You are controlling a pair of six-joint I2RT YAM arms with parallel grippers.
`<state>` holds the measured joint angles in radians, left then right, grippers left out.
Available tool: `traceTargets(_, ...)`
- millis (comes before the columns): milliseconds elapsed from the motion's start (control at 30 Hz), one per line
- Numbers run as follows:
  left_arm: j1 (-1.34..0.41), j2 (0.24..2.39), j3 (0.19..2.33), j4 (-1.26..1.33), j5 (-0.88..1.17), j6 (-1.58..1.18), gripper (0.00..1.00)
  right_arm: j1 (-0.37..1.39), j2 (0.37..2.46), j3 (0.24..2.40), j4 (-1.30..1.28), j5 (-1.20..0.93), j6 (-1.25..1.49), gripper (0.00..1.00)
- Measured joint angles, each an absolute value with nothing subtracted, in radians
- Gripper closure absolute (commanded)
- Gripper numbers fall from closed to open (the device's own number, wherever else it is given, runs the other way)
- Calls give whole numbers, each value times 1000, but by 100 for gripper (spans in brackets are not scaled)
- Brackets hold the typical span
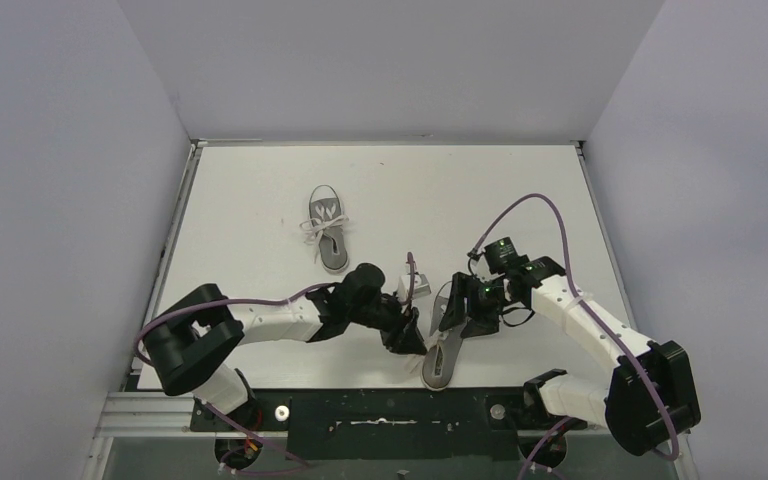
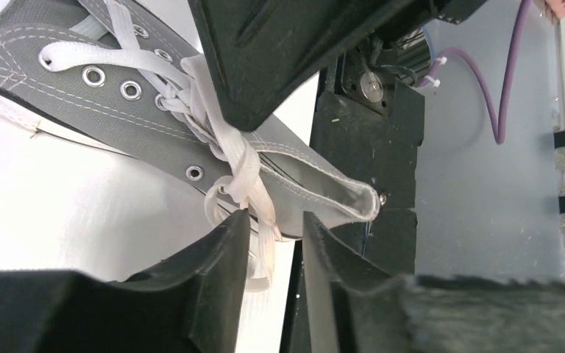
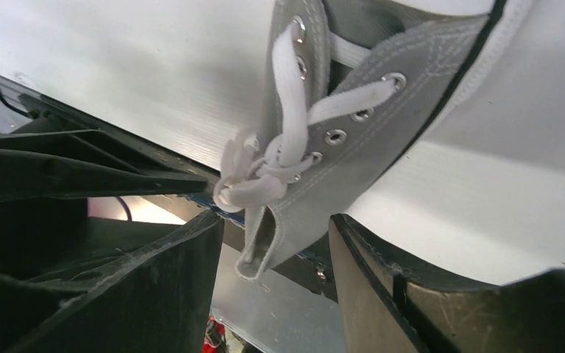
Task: Tie the shoes
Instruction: Adjust the shoelace on the shoe.
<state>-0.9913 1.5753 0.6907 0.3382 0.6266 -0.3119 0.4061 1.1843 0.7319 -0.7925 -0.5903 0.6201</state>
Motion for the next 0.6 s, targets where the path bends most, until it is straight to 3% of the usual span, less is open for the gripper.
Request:
traceTargets(133,-968,1523,655,342,634,-312,38,416,1184,744,-849,-551,593,37)
traceTargets(200,-952,1521,651,340,636,-312,32,421,1182,744,-854,-537,599,33)
traceTargets(333,-935,1523,653,339,631,-327,31,386,1167,715,-830,-533,653,16)
traceTargets(600,-930,1532,728,288,565,-378,36,292,1129,623,-679,-532,774,22)
